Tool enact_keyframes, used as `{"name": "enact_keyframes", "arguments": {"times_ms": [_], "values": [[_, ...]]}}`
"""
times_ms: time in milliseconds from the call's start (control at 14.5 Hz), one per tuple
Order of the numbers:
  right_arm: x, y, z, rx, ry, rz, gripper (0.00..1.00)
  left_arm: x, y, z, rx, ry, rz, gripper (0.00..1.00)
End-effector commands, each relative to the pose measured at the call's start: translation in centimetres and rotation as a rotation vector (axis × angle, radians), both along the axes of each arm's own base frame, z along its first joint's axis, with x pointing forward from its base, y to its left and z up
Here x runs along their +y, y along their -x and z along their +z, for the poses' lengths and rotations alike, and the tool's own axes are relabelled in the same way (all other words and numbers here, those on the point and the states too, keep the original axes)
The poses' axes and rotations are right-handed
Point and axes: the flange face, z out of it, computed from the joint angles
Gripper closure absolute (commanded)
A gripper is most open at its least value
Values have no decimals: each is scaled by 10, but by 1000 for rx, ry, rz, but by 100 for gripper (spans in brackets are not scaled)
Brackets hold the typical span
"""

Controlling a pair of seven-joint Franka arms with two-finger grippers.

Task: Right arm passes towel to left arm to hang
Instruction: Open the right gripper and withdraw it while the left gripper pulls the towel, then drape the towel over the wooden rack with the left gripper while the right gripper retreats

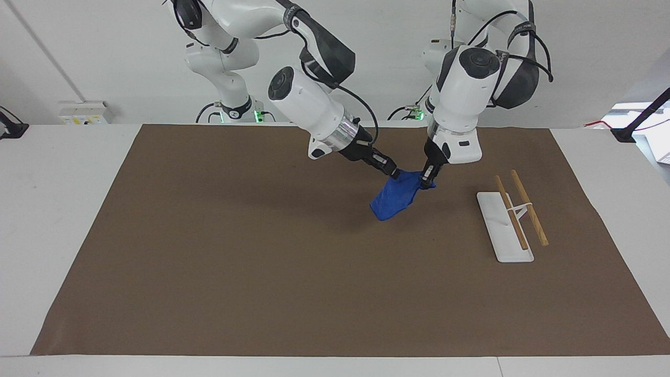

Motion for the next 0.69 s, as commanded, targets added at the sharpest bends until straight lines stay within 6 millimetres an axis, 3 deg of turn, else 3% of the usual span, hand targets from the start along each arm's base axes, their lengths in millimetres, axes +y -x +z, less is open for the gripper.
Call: {"name": "enact_keyframes", "arguments": {"times_ms": [0, 138, 277, 484, 623], "values": [[-44, -26, -8, -130, 159, 55, 0, 54, -19, 4, -9, -75, -43, 100], [-91, -46, -13, -166, 238, 136, 0, 94, -36, 2, -18, -109, -89, 100], [-154, -60, -10, -204, 327, 305, 0, 130, -47, 3, -30, -152, -137, 100], [-250, -61, 12, -217, 495, 506, 0, 189, -70, 7, -104, -205, -183, 100], [-285, -51, 25, -189, 658, 636, 0, 218, -76, 10, -125, -277, -233, 100]]}}
